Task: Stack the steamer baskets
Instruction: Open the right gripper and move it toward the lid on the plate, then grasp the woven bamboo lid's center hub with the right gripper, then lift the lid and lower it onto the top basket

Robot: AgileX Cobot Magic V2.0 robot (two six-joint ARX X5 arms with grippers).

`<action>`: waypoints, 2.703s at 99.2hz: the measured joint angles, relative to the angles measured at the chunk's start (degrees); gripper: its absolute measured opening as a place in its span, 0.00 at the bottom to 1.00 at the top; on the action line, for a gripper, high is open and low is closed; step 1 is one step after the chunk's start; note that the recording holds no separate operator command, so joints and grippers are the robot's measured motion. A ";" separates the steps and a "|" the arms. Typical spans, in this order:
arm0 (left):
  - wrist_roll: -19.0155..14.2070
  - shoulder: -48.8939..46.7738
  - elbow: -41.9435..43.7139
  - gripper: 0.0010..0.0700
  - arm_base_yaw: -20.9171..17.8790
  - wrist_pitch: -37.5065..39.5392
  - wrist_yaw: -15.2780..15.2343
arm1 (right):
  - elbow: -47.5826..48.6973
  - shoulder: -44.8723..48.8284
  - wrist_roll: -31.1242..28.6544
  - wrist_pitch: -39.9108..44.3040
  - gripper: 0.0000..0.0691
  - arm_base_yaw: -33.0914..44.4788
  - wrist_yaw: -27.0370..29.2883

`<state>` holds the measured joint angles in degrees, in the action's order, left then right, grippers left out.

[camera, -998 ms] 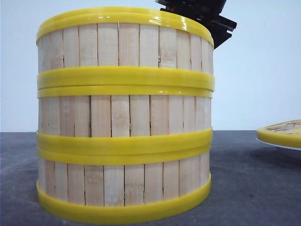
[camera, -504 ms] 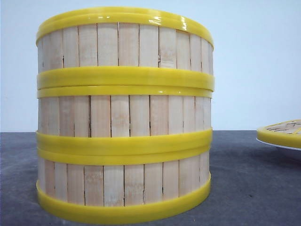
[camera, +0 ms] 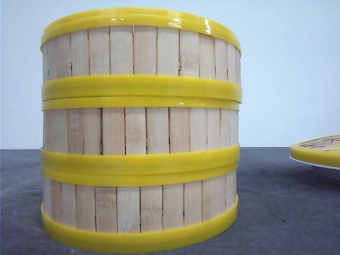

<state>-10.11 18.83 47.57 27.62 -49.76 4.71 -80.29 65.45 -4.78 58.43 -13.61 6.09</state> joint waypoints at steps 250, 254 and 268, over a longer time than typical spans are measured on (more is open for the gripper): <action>1.53 0.00 0.00 0.42 0.00 1.11 1.25 | 14.03 20.72 -2.93 -15.76 0.08 16.74 -6.12; 1.53 0.00 0.00 0.42 0.00 1.09 1.25 | 12.61 20.02 -2.82 -14.62 0.08 16.68 -6.12; 1.53 0.00 0.00 0.42 0.00 1.09 1.25 | 5.01 16.37 -2.08 -10.88 0.08 15.93 -6.10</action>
<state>-8.58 18.83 47.57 27.62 -48.66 5.96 -75.29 81.82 -6.85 47.55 2.33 -0.01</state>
